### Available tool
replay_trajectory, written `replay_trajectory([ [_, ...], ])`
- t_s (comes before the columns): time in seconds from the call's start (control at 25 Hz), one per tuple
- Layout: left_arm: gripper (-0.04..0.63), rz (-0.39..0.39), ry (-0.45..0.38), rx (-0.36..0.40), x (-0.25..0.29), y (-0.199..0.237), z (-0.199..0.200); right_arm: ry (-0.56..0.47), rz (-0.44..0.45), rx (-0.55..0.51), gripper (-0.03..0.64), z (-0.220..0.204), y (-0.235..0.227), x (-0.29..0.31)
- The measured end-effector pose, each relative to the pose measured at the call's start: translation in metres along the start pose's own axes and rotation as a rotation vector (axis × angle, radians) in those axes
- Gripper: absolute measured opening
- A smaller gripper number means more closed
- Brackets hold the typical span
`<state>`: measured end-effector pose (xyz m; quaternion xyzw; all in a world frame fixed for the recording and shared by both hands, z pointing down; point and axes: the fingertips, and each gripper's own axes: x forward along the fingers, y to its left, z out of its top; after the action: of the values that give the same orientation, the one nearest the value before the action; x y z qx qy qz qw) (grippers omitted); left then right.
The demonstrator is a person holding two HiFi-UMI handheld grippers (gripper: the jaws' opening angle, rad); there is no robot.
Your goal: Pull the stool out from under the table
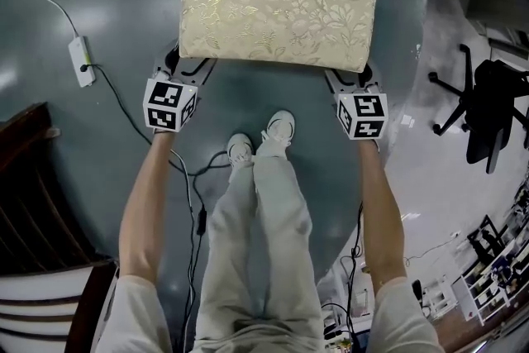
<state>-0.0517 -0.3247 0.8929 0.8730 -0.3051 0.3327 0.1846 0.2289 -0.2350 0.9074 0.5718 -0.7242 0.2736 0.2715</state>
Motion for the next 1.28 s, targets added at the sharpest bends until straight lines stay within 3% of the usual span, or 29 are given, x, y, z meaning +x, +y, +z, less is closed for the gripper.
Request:
replay_trajectory([
  [0.44,0.295,0.005,0.042,-0.012,-0.003,-0.001,-0.001,0.026,0.022,0.007,0.328,0.000,-0.001,0.003],
  [0.92,0.295,-0.040,0.114,-0.012,-0.002,-0.001,-0.003,0.094,0.052,0.016,0.330,-0.006,0.002,-0.001],
  [1.28,0.295,-0.024,0.131,-0.048,-0.038,0.000,0.004,0.131,0.000,0.071,0.299,-0.005,0.004,-0.028],
])
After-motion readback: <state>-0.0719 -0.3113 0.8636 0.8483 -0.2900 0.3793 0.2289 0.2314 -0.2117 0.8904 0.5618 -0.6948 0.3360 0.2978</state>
